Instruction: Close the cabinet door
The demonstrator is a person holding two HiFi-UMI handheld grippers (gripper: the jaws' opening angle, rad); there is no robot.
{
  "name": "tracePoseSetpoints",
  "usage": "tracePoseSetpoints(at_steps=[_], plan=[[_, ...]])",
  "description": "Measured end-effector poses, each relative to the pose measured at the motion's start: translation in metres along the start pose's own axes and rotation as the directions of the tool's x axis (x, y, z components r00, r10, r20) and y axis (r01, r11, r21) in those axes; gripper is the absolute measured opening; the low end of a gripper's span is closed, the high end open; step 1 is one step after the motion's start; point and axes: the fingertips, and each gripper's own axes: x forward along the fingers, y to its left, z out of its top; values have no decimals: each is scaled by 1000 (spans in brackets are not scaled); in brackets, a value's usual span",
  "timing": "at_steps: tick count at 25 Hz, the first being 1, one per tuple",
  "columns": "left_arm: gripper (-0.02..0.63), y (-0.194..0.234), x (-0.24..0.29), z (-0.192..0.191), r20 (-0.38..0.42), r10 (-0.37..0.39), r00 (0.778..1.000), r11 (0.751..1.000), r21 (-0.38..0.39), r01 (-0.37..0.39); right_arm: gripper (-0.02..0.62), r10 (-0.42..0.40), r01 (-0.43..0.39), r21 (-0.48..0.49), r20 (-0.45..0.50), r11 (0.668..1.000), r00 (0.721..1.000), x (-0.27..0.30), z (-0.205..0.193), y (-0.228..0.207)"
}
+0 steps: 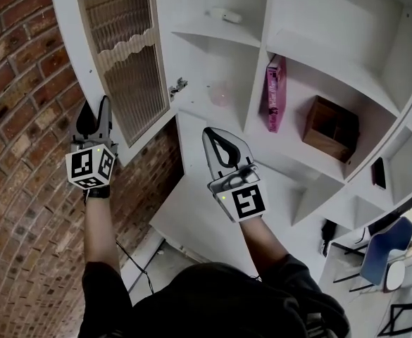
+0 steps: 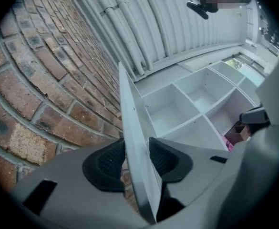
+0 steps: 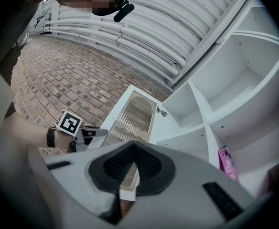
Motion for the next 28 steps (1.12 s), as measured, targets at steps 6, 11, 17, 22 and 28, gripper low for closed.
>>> tracePoseSetpoints(at_steps=[6,11,17,22,28], plan=[[119,-26,-9,12,26,-11,1000,999,37,10,0,-37,37,5,-15,999,999,-16,-2,-13],[108,-67,-17,26,63,-40,997,996,82,35,0,-70,70,-3,-17,998,997,-26,0,-25],[94,-97,-19,35,89,-20,996,998,63,14,0,-108,108,-12,-10,994,994,-36,4,-38],[89,-107,-18,38,102,14,995,1000,16,-16,0,-132,131,-17,-12,991,991,-42,4,-48],[84,-130,-13,42,98,-18,995,1000,9,17,0,-143,142,-17,-14,990,990,-44,1,-54]])
